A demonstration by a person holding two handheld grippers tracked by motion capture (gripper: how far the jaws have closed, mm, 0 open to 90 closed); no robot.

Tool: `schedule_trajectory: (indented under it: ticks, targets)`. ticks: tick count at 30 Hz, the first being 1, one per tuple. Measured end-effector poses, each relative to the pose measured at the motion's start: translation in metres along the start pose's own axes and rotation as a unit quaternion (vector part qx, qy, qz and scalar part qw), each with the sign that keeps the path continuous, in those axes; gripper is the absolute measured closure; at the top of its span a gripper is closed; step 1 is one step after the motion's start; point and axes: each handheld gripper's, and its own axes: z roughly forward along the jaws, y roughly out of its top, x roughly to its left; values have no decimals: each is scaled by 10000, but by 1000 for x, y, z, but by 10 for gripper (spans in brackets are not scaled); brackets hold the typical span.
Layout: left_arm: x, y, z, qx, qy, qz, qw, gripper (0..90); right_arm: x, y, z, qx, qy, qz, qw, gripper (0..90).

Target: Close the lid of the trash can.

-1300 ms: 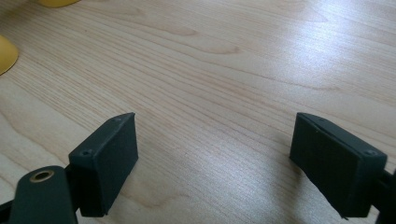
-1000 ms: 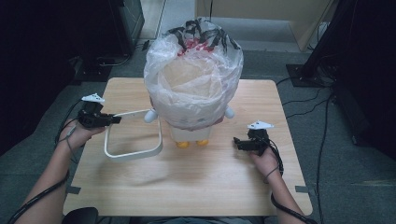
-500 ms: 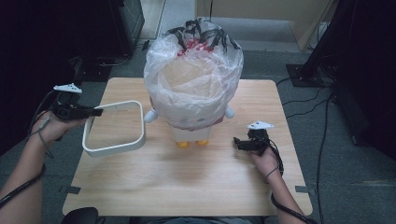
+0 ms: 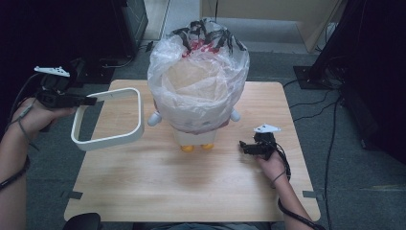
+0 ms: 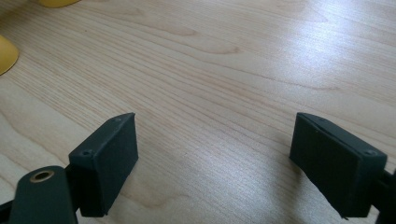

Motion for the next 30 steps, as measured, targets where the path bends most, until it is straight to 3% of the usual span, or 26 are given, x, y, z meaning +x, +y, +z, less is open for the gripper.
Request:
schedule_trajectory:
  ticks: [7,15,23,30]
  targets:
    - [-15,29,-19,-93,-61,207,9997,793,0,0,0,3,0,-5,10000,149]
    - [-28,63,-39,-117,-54,244,9996,793,0,0,0,2,1,-4,10000,149]
    - [-37,83,-50,-162,-178,253,9994,791,0,0,0,1,1,0,10000,149]
    - [-52,111,-62,-192,-168,274,9993,791,0,0,0,2,1,-3,10000,149]
